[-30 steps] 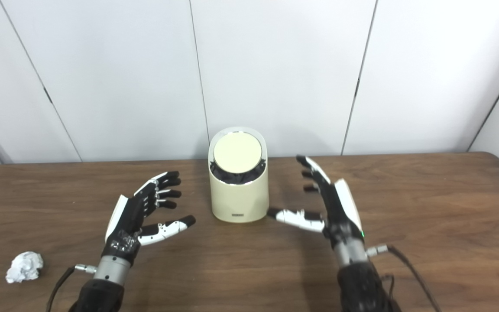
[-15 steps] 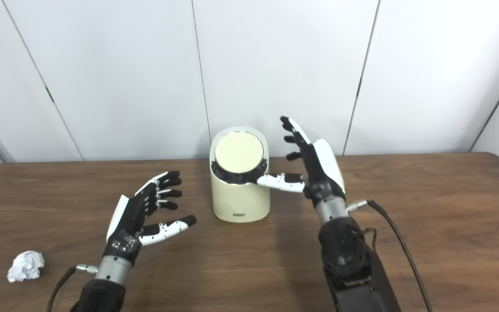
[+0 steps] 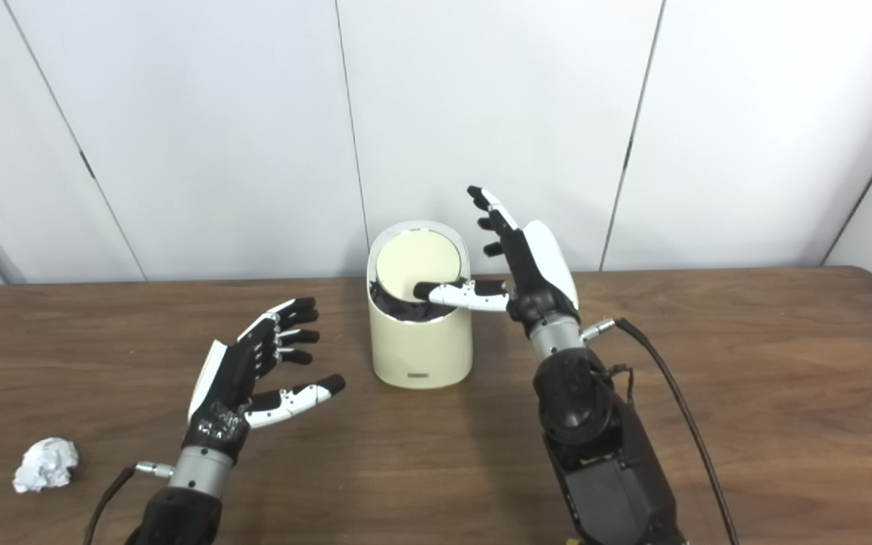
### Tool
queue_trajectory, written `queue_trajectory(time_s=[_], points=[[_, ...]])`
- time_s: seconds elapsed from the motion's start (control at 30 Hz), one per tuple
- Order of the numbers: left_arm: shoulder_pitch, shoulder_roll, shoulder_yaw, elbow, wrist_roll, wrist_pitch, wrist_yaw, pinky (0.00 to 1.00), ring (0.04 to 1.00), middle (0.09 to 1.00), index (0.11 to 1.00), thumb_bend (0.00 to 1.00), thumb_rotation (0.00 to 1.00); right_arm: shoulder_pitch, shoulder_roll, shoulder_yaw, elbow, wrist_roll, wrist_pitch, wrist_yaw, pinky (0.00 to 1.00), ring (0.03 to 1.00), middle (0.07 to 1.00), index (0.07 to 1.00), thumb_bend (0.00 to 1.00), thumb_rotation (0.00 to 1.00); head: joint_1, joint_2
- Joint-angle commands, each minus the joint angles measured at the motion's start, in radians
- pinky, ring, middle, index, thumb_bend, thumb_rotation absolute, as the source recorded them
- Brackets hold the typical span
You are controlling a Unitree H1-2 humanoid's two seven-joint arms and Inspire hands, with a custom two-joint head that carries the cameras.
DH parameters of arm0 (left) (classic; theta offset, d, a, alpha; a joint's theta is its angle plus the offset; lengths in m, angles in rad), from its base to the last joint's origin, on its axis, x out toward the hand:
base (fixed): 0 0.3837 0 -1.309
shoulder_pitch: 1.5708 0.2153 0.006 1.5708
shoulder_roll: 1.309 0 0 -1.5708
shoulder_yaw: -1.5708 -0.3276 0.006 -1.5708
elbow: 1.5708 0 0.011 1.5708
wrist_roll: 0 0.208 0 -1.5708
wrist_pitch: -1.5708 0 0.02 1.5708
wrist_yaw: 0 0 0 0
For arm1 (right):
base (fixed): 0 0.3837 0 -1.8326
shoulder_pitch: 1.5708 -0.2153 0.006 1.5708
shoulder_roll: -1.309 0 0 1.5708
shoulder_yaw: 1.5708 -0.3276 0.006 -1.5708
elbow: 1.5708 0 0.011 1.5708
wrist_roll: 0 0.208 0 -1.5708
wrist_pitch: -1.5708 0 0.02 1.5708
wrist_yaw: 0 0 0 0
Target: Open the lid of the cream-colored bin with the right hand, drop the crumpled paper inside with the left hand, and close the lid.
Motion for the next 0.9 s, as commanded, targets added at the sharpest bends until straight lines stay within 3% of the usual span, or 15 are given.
queue_trajectory(time_s=[0.0, 0.63, 0.87], points=[[-0.035, 0.002, 0.003, -0.017, -0.001, -0.014, 0.007, 0.67, 0.746, 0.818, 0.834, 0.78, 0.11, -0.069, 0.011, 0.001, -0.007, -0.011, -0.001, -0.018, 0.68, 0.833, 0.917, 0.929, 0.87, 0.39, 0.001, 0.0], [-0.017, -0.004, -0.003, -0.034, 0.005, -0.015, 0.006, 0.61, 0.734, 0.816, 0.829, 0.77, 0.09, -0.116, 0.028, 0.024, 0.061, -0.018, 0.012, -0.022, 0.67, 0.847, 0.913, 0.912, 0.86, 0.36, 0.006, 0.013], [-0.004, -0.004, -0.008, -0.051, 0.011, -0.012, 0.004, 0.64, 0.735, 0.821, 0.831, 0.77, 0.09, -0.119, 0.021, 0.026, 0.079, -0.016, 0.004, -0.022, 0.67, 0.849, 0.909, 0.907, 0.84, 0.33, 0.01, 0.024]])
